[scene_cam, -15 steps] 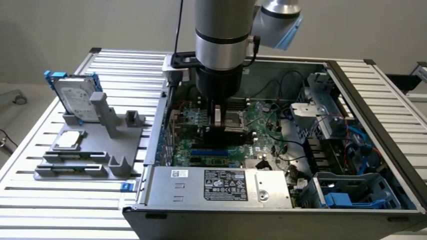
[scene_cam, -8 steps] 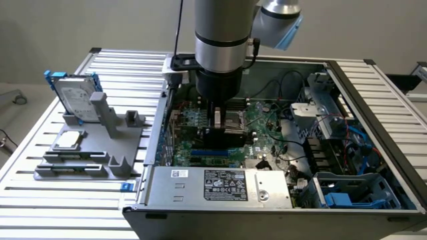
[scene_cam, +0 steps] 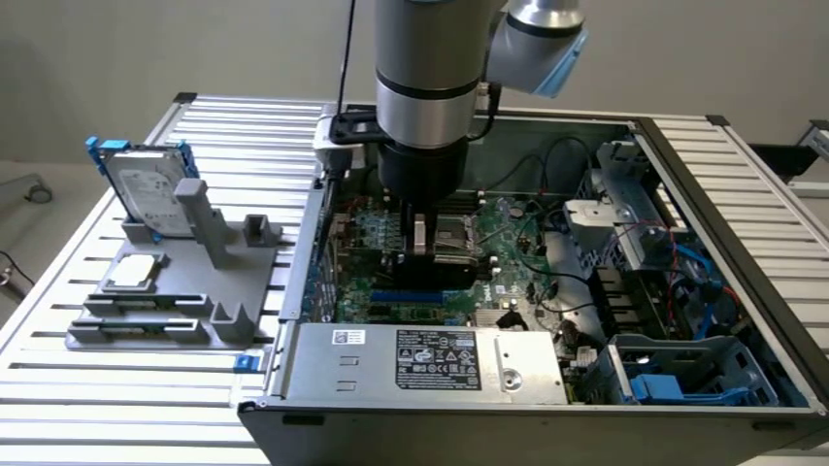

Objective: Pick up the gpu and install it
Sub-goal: 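Insert the gpu into the slot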

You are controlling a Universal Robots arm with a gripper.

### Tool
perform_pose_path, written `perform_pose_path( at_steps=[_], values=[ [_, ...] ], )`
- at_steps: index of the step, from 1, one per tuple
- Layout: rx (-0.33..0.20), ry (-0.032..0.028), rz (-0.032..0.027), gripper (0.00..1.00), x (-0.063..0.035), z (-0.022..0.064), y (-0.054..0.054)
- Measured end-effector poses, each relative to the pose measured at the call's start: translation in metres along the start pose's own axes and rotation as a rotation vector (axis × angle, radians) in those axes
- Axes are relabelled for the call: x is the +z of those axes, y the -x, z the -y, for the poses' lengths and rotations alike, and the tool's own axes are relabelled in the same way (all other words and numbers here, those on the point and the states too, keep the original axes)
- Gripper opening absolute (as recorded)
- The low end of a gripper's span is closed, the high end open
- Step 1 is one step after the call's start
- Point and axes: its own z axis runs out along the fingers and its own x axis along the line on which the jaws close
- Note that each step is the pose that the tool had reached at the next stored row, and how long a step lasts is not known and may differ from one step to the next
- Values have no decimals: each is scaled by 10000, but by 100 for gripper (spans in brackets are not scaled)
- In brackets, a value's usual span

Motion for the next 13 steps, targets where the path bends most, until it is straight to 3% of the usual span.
perform_pose_path(
  at_steps=[13],
  values=[
    [58, -1, 4, 26, 82, -15, -10]
  ],
)
